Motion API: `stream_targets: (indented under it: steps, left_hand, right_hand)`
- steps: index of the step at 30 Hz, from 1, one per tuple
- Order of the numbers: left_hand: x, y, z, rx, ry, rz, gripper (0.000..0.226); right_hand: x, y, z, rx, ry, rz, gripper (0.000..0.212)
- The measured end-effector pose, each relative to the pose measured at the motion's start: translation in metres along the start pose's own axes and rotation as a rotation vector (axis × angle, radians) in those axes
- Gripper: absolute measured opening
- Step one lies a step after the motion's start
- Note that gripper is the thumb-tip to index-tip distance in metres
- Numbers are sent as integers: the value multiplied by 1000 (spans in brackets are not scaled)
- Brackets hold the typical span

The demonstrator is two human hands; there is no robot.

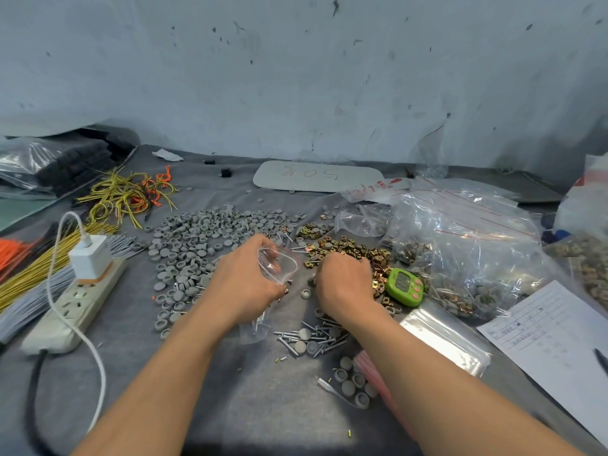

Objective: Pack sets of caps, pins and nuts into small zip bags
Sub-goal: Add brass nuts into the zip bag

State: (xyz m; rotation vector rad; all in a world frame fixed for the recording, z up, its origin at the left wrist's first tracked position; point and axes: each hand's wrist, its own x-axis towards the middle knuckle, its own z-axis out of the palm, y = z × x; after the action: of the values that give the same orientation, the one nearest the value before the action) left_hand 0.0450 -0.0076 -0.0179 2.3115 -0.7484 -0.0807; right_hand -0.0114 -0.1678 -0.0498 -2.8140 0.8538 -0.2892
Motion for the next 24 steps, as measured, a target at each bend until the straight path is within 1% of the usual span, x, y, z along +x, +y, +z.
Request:
stream_targets:
  steps: [1,2,5,7,8,11,14,19,20,21,22,24]
  left_hand:
    - [0,0,0,2,-1,-2,49]
    - [1,-1,0,5,-2,-4,50]
    - [2,-2,1,31,-12,-12,53]
    - [4,-1,2,54,-12,-9,52]
    - [4,0,3,62,-10,-5,51]
    - [5,4,5,79,-11,3,51]
    - [2,8,10,74,-43,35,48]
    - [-1,17,14,100,-82,79,48]
    - [-1,18,15,100,-80,79,47]
    - [-1,19,15,99,-80,77,47]
    - [-1,20,15,95,-82,74,48]
    - [-1,21,16,90,-88,74,49]
  right_hand:
    - [3,4,-3,104,5,49,12]
    - [6,8,-6,218,3,103,13]
    - [10,20,-21,653,-31,156,26]
    - [5,23,-30,974,-141,118,22]
    - [2,23,-33,1097,-202,88,19]
    - [-5,21,-37,1329,-354,15,15]
    - [-10,20,-40,1391,-417,-30,16]
    - [-16,19,-43,1469,-511,-51,35]
    - [-16,19,-43,1477,-512,-49,34]
    - [-16,18,-44,1453,-491,-50,30]
    - [-17,17,-44,1379,-438,-57,25]
    - [-19,15,-42,1116,-281,-88,15]
